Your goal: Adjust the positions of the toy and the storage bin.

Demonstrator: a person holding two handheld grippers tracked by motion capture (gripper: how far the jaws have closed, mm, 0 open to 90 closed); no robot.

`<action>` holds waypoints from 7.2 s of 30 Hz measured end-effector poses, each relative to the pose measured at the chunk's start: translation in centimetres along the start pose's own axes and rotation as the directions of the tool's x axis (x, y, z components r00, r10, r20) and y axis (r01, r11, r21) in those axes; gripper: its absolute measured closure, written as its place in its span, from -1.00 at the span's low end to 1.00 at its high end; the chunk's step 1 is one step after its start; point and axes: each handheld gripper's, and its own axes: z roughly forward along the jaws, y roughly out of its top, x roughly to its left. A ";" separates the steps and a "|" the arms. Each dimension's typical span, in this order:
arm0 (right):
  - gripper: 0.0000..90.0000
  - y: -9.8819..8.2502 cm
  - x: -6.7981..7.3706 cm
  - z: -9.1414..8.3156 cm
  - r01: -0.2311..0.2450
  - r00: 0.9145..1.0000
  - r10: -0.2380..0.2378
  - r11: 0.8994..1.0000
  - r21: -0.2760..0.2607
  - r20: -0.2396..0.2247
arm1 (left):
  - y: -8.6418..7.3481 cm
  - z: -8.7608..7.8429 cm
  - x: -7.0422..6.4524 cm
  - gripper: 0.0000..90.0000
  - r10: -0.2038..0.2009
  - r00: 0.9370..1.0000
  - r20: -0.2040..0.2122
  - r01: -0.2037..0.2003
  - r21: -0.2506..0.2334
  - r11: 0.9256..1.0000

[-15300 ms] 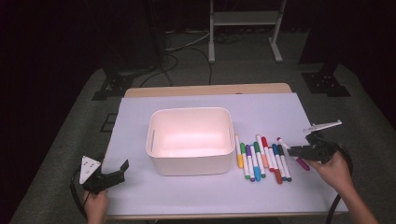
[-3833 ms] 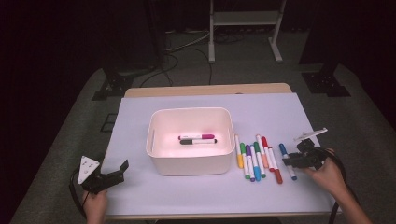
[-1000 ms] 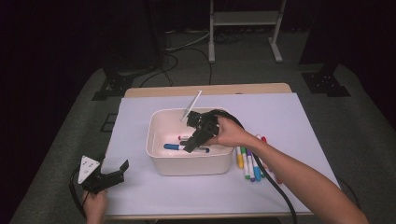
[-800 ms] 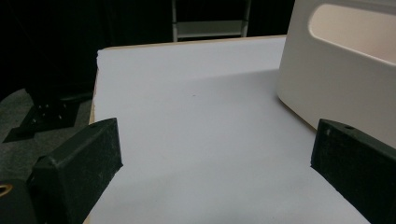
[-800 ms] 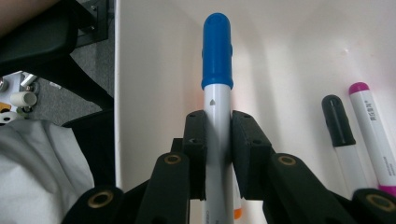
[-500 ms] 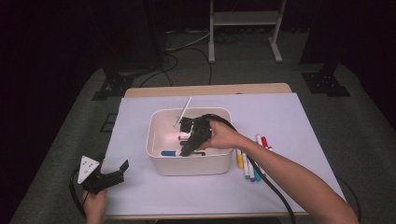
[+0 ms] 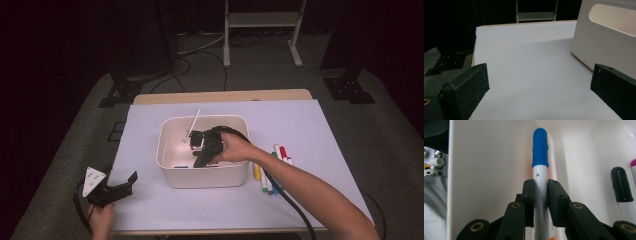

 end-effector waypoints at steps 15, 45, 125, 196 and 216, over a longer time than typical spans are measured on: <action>0.51 -1.1 0.9 -4.4 0.000 0.999 0.005 0.992 -0.126 0.044 | 0.0 0.1 -0.1 -0.99 0.002 1.000 -0.001 -0.002 -0.002 1.000; 0.17 -21.8 2.1 -13.6 -0.217 0.912 0.337 0.880 -0.424 0.233 | 0.0 0.0 -0.2 -0.99 0.019 1.000 -0.009 -0.019 0.000 1.000; 0.68 -18.3 5.0 -17.5 -0.214 0.898 0.371 0.839 -0.501 0.238 | 0.0 0.0 -0.1 -0.99 0.005 1.000 -0.011 -0.005 -0.004 1.000; 0.69 0.2 1.3 -4.2 -0.016 0.998 0.027 0.977 -0.211 0.048 | 0.0 -0.1 0.1 -0.99 -0.011 1.000 -0.002 0.011 -0.015 1.000; 0.68 0.6 0.4 -0.8 -0.014 0.998 0.020 0.994 -0.111 0.053 | -0.1 -0.1 0.2 -0.99 -0.014 1.000 0.002 0.014 -0.017 1.000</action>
